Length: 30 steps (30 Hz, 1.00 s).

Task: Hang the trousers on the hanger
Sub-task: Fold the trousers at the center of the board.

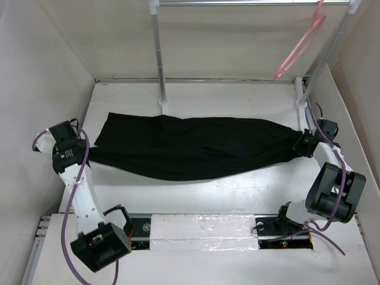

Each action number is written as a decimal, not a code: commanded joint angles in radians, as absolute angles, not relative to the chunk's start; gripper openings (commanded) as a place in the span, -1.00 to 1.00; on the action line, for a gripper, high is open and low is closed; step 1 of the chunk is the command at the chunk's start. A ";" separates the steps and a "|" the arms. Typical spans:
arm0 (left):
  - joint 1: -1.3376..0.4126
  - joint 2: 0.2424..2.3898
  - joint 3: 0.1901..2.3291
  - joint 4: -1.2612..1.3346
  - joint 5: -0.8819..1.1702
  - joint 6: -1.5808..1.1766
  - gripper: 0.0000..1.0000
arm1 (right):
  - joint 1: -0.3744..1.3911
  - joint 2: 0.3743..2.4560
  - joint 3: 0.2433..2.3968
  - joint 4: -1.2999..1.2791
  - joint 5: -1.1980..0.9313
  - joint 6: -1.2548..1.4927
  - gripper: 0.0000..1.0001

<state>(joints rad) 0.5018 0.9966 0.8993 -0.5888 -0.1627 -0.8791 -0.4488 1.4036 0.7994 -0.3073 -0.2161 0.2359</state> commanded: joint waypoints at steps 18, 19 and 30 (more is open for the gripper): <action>0.276 0.903 1.192 -1.005 -0.500 -0.913 -1.00 | -0.396 1.414 0.900 -0.336 -0.140 0.278 -1.00; 0.276 0.937 1.143 -0.976 -0.517 -0.904 -1.00 | -0.396 1.402 0.893 -0.337 -0.126 0.272 -1.00; 0.371 1.560 1.138 -0.580 -0.445 -0.758 -1.00 | -0.463 1.307 0.920 -0.416 -0.005 0.166 -1.00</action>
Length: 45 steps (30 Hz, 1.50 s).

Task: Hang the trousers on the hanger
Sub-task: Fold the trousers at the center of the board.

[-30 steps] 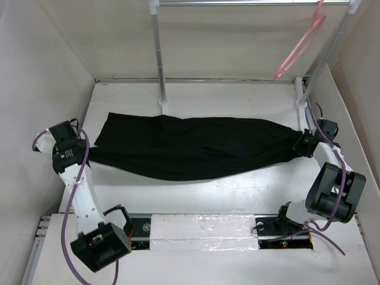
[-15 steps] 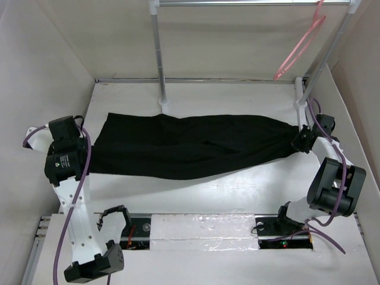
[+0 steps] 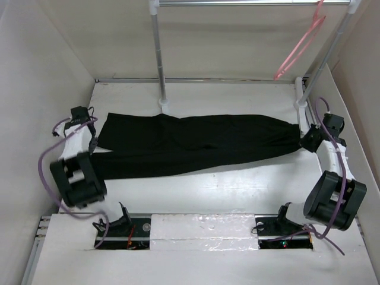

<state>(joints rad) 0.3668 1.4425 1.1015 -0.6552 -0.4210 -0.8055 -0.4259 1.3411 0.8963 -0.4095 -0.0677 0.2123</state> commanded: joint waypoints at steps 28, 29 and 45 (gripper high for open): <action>0.601 1.111 0.711 -0.516 -0.006 -0.741 0.45 | -0.443 1.295 0.802 -0.291 -0.212 0.192 -1.00; 0.613 1.115 0.697 -0.508 0.024 -0.747 0.44 | -0.443 1.290 0.802 -0.294 -0.213 0.192 -1.00; 0.614 1.350 0.623 -0.338 0.035 -0.796 -1.00 | -0.459 1.114 0.695 -0.383 -0.172 0.120 -1.00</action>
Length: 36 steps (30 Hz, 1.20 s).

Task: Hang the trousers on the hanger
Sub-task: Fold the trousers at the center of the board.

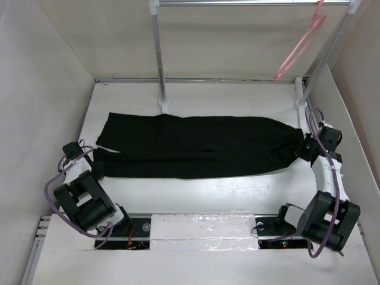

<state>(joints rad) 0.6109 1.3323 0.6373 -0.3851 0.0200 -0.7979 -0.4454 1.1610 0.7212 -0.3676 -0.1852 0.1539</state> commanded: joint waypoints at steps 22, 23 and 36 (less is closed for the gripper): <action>0.535 1.199 1.179 -0.658 -0.039 -0.794 -1.00 | -0.356 1.060 0.954 -0.740 0.119 -0.031 -1.00; 0.535 1.200 1.180 -0.658 -0.038 -0.795 -1.00 | -0.356 1.060 0.954 -0.739 0.118 -0.031 -1.00; 0.377 1.578 1.411 -0.520 -0.123 -0.805 -1.00 | -0.368 1.454 1.186 -0.588 -0.066 -0.035 -1.00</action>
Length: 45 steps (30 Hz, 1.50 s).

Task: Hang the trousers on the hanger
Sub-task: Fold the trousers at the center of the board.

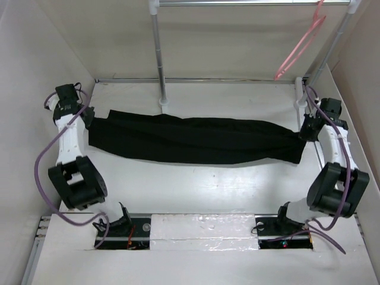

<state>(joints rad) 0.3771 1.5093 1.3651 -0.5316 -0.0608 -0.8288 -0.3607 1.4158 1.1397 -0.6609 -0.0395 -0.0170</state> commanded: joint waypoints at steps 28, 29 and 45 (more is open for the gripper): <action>0.296 2.229 2.054 -0.626 -0.110 -0.658 0.47 | -0.368 1.939 1.609 -0.581 -0.132 -0.081 0.22; 0.296 2.192 2.040 -0.620 -0.110 -0.647 0.64 | -0.368 1.925 1.609 -0.584 -0.138 -0.084 0.34; 0.525 1.558 0.953 -0.267 0.198 -0.713 0.59 | -0.068 1.178 0.850 -0.245 -0.401 0.045 -0.69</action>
<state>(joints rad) 0.4839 1.4517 1.0149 -0.3408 0.0860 -0.7090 -0.0925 1.1820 0.9096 -0.3256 -0.3096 0.0334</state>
